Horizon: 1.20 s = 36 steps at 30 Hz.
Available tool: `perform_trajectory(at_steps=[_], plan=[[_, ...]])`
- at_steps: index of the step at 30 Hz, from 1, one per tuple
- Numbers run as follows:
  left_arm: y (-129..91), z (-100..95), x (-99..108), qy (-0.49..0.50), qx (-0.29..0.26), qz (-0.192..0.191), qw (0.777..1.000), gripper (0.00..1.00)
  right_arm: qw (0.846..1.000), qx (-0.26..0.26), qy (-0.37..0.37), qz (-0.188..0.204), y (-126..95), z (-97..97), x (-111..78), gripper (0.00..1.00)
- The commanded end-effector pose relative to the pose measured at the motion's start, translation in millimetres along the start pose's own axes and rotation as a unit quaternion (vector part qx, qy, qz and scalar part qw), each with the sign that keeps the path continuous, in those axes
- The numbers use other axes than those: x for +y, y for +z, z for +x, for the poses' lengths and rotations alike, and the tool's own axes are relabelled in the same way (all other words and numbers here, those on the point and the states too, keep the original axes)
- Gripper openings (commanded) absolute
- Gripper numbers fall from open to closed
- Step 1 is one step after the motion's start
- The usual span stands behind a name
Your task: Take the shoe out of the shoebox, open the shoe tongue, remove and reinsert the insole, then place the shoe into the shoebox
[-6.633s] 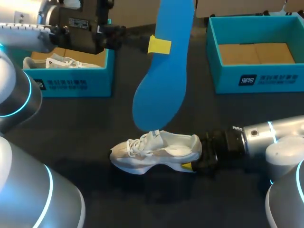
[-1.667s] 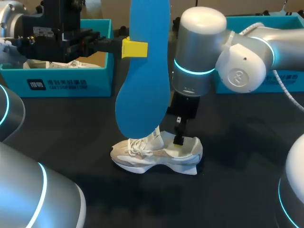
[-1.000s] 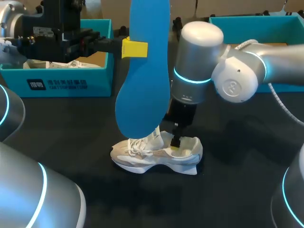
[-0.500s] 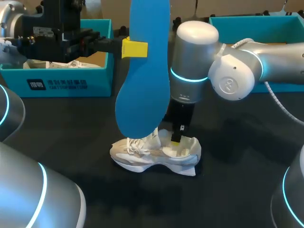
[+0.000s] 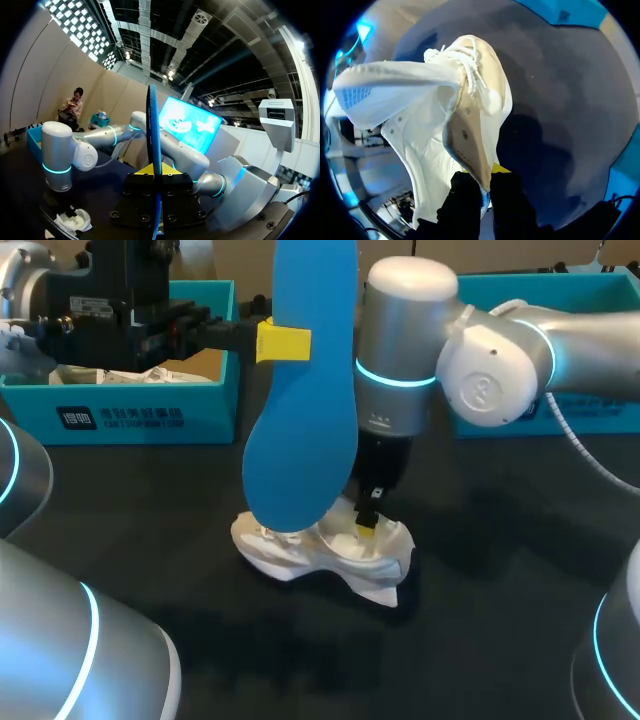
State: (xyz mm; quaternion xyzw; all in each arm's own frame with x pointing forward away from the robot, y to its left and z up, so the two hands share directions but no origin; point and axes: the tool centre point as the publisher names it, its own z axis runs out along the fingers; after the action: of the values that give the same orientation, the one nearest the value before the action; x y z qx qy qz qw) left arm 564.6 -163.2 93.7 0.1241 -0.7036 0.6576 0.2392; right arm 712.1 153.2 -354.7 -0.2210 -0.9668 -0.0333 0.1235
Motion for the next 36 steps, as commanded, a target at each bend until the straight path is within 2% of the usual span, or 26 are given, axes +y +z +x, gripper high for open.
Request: perform_trajectory(at_steps=[1,5,8,21,24,25,28,36], plan=[[1,-0.7,-1,0.000,0.001,-0.001,1.000,0.00,0.998,-0.024,0.055,-0.034,-12,16.6,-18.9,0.00],[1,-0.7,-1,0.000,0.001,-0.001,1.000,0.00,0.987,-0.046,0.138,-0.063,-17,32.5,-25.2,0.00],[1,-0.7,-1,0.000,0.001,-0.001,1.000,0.00,0.970,-0.068,0.226,-0.062,-26,50.2,-27.3,0.00],[1,-0.7,-1,0.000,0.001,-0.001,1.000,0.00,0.970,-0.068,0.226,-0.062,-26,50.2,-27.3,0.00],[1,-0.7,-1,0.000,0.001,-0.001,1.000,0.00,0.943,-0.064,0.313,-0.090,-22,55.9,-30.8,0.00],[1,-0.7,-1,0.000,0.001,-0.001,1.000,0.00,0.929,-0.060,0.354,-0.088,-19,58.4,-31.9,0.00],[1,-0.7,-1,0.000,0.001,-0.001,1.000,0.00,0.902,-0.056,0.416,-0.095,-11,68.0,-32.4,0.00],[1,-0.7,-1,0.000,0.001,-0.001,1.000,0.00,0.843,-0.086,0.517,-0.118,-5,90.1,-34.5,0.00]])
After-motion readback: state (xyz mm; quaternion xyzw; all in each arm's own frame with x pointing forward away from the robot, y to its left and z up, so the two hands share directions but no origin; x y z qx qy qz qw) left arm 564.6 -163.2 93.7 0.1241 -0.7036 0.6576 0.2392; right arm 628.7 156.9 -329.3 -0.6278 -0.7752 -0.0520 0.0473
